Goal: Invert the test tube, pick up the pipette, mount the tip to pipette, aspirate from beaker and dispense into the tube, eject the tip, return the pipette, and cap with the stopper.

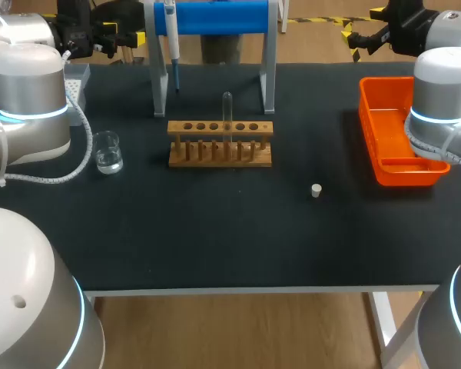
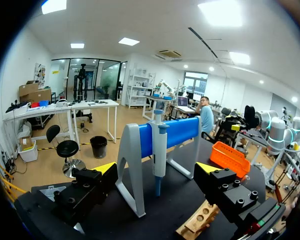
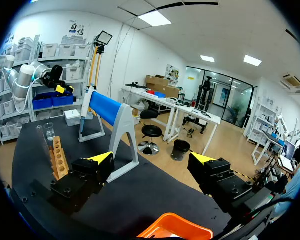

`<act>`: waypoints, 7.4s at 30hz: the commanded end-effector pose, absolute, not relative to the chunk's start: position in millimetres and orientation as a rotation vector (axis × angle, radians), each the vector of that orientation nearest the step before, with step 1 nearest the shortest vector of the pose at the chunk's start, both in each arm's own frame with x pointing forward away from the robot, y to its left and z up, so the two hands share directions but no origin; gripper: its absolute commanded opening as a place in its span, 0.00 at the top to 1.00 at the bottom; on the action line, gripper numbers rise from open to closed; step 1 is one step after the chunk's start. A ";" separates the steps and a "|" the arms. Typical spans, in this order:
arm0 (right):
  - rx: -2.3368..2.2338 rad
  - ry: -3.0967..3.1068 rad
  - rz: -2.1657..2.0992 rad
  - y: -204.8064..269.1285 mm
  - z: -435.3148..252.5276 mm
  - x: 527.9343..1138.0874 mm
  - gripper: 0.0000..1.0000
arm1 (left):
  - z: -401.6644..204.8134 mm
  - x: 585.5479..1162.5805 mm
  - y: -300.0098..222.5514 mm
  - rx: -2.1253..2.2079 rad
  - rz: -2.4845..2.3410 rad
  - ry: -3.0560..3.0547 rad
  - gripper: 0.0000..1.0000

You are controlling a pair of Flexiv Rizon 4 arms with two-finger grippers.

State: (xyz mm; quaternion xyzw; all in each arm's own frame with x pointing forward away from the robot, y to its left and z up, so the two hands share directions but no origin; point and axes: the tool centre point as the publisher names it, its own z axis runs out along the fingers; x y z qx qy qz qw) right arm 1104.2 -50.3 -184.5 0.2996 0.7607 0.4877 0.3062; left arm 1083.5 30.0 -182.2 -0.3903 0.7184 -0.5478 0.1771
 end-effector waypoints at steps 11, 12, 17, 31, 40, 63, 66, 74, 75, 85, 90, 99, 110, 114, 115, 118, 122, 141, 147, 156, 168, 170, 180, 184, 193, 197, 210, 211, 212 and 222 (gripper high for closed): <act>0.793 2.013 1.291 -50.3 -184.5 1104.2 0.00 | -182.2 1083.5 30.0 -1.105 -1.550 2.033 0.00; 0.793 2.013 1.291 -50.3 -184.5 1104.2 0.00 | -182.2 1083.5 30.0 -1.105 -1.550 2.033 0.00; 0.743 2.027 1.328 -47.8 -184.2 1082.2 0.00 | -182.2 1083.5 30.0 -1.105 -1.550 2.033 0.00; 0.619 2.144 1.516 -23.9 -202.4 970.1 0.00 | -182.2 1083.5 30.0 -1.105 -1.550 2.033 0.00; 0.575 2.192 1.605 3.3 -236.8 919.6 0.00 | -182.2 1083.5 30.0 -1.105 -1.550 2.033 0.00; 0.482 2.212 1.655 39.0 -250.0 892.4 0.00 | -182.2 1083.5 30.0 -1.105 -1.550 2.033 0.00; 0.482 2.212 1.655 39.0 -250.0 892.4 0.00 | -182.2 1083.5 30.0 -1.105 -1.550 2.033 0.00; 0.482 2.212 1.655 39.0 -250.0 892.4 0.00 | -176.1 1022.7 9.1 -1.018 -1.514 2.037 0.00; 0.482 2.212 1.655 39.0 -250.0 892.4 0.00 | -176.6 1014.8 5.3 -1.011 -1.502 2.044 0.00; 0.482 2.212 1.655 39.0 -250.0 892.4 0.00 | -188.2 952.6 -23.2 -0.892 -1.483 2.074 0.00; 0.482 2.212 1.655 39.0 -250.0 892.4 0.00 | -197.7 926.7 -34.1 -0.850 -1.485 2.048 0.00; 0.482 2.212 1.655 39.0 -250.0 892.4 0.00 | -220.2 894.1 -45.5 -0.838 -1.536 2.043 0.00; 0.482 2.212 1.655 39.0 -250.0 892.4 0.00 | -242.9 868.5 -44.4 -0.904 -1.559 2.037 0.00; 0.482 2.212 1.655 39.0 -250.0 892.4 0.00 | -242.8 867.5 -43.3 -0.897 -1.564 2.036 0.00; 0.482 2.212 1.655 39.0 -250.0 892.4 0.00 | -242.8 867.5 -43.3 -0.897 -1.564 2.036 0.00; 0.482 2.212 1.655 39.0 -250.0 892.4 0.00 | -242.8 867.5 -43.3 -0.897 -1.564 2.036 0.00; 0.482 2.212 1.655 39.0 -250.0 892.4 0.00 | -242.8 867.5 -43.3 -0.897 -1.564 2.036 0.00; 0.206 2.145 1.935 44.8 -217.1 917.0 0.00 | -242.8 867.5 -43.3 -0.897 -1.564 2.036 0.00; 0.067 2.164 2.032 66.1 -212.4 923.9 0.00 | -242.8 867.5 -43.3 -0.897 -1.564 2.036 0.00; -0.008 2.216 2.142 106.0 -220.5 934.7 0.00 | -242.8 867.5 -43.3 -0.897 -1.564 2.036 0.00; -0.078 2.258 2.162 146.7 -241.7 944.2 0.00 | -242.8 867.5 -43.3 -0.897 -1.564 2.036 0.00; -0.098 2.267 2.154 152.6 -245.4 943.4 0.00 | -242.8 867.5 -43.3 -0.897 -1.564 2.036 0.00; -0.099 2.303 2.138 181.4 -260.2 949.3 0.00 | -242.8 867.5 -43.3 -0.897 -1.564 2.036 0.00; -0.104 2.315 2.131 193.9 -263.0 951.9 0.00 | -242.8 867.5 -43.3 -0.897 -1.564 2.036 0.00; -0.105 2.334 2.148 214.4 -266.1 952.0 0.00 | -242.8 867.5 -43.3 -0.897 -1.564 2.036 0.00; -0.098 2.345 2.147 221.9 -270.3 951.9 0.00 | -242.8 867.5 -43.3 -0.897 -1.564 2.036 0.00; -0.042 2.355 2.153 241.5 -281.2 953.4 0.00 | -242.8 867.5 -43.3 -0.897 -1.564 2.036 0.00; -0.042 2.355 2.154 242.5 -281.7 953.2 0.00 | -242.8 867.5 -43.3 -0.897 -1.564 2.036 0.00; -0.042 2.355 2.155 243.1 -282.0 953.2 0.00 | -242.8 867.5 -43.3 -0.897 -1.564 2.036 0.00; -0.035 2.340 2.190 244.6 -283.4 954.2 0.01 | -242.8 867.5 -43.3 -0.897 -1.564 2.036 0.00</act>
